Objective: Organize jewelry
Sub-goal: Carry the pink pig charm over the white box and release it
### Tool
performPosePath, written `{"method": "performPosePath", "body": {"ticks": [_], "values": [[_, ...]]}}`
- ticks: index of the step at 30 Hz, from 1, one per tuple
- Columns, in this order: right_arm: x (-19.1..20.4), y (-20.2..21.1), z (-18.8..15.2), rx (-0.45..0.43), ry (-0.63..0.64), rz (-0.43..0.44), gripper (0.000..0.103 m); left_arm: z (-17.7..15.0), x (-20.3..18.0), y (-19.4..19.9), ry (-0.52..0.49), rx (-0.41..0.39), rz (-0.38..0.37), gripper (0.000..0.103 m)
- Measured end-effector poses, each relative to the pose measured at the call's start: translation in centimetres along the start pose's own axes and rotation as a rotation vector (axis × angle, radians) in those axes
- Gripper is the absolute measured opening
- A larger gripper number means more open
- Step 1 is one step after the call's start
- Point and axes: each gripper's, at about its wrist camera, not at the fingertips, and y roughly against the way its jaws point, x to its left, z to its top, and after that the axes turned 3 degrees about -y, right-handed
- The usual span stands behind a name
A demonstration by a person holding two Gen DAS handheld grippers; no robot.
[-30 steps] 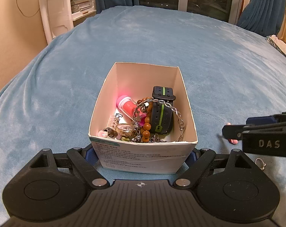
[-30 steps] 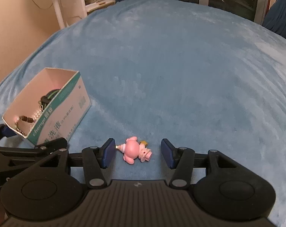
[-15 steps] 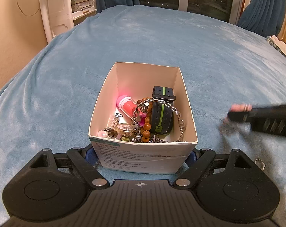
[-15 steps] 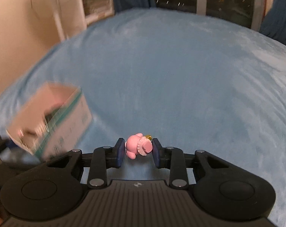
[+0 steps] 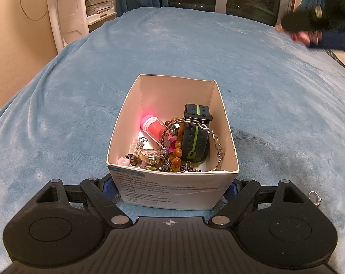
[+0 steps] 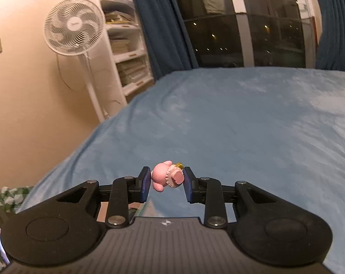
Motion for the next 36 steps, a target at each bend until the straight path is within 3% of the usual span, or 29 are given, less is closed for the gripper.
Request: {"method": "performPosePath", "body": {"ticks": [20,36], "values": [[5.2,-0.4,1.0,-0.031,0.014,0.090,0.103,0.0,0.0,0.0,0.002,0.002,-0.003,0.059],[6.9,-1.1,1.1,-0.028,0.030,0.120,0.103,0.1,0.0,0.0,0.003,0.002,-0.004,0.059]]}}
